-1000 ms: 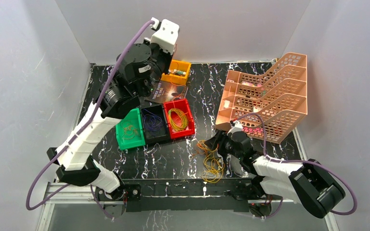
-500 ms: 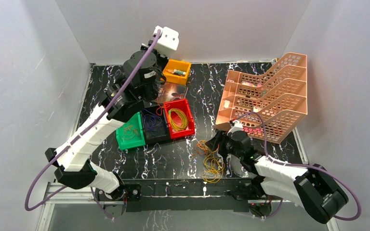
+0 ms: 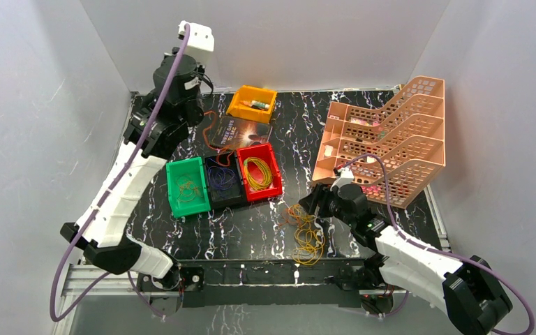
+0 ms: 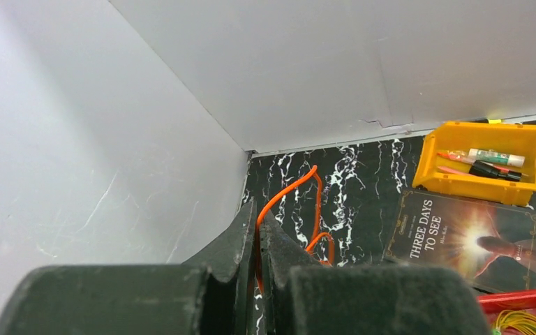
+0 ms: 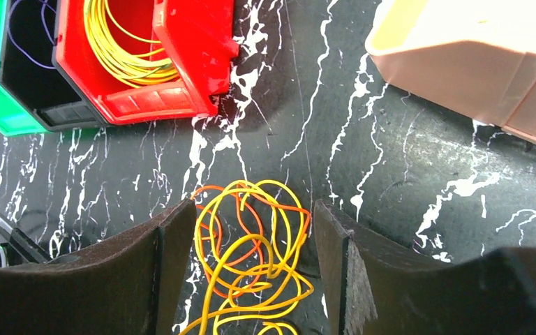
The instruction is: Untangle the cables
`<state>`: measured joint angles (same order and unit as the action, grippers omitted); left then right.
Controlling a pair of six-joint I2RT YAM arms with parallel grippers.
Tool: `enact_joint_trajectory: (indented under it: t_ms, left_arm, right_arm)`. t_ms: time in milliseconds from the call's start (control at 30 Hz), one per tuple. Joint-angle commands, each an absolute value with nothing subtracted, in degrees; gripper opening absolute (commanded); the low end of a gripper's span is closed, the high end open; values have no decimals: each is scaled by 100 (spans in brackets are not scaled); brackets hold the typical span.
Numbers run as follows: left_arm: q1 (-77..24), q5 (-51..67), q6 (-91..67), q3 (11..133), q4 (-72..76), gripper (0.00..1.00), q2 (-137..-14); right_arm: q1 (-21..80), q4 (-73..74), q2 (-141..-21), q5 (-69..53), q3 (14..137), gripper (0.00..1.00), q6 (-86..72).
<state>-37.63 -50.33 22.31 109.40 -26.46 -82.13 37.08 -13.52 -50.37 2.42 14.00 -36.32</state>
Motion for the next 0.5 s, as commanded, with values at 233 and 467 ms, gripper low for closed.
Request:
enact_joint_trajectory:
  t_ms: [233,467]
  left_arm:
    - [-3463,-5076,2159,11439,-2664,0,-7864]
    - [-3464,-5438,2355,11238,-2506,0,-7625]
  right_arm:
    - [3688,-1377,-5043,344,1574,73,-3543]
    - [3686,-1432,-5119,340,1608,76,-3516]
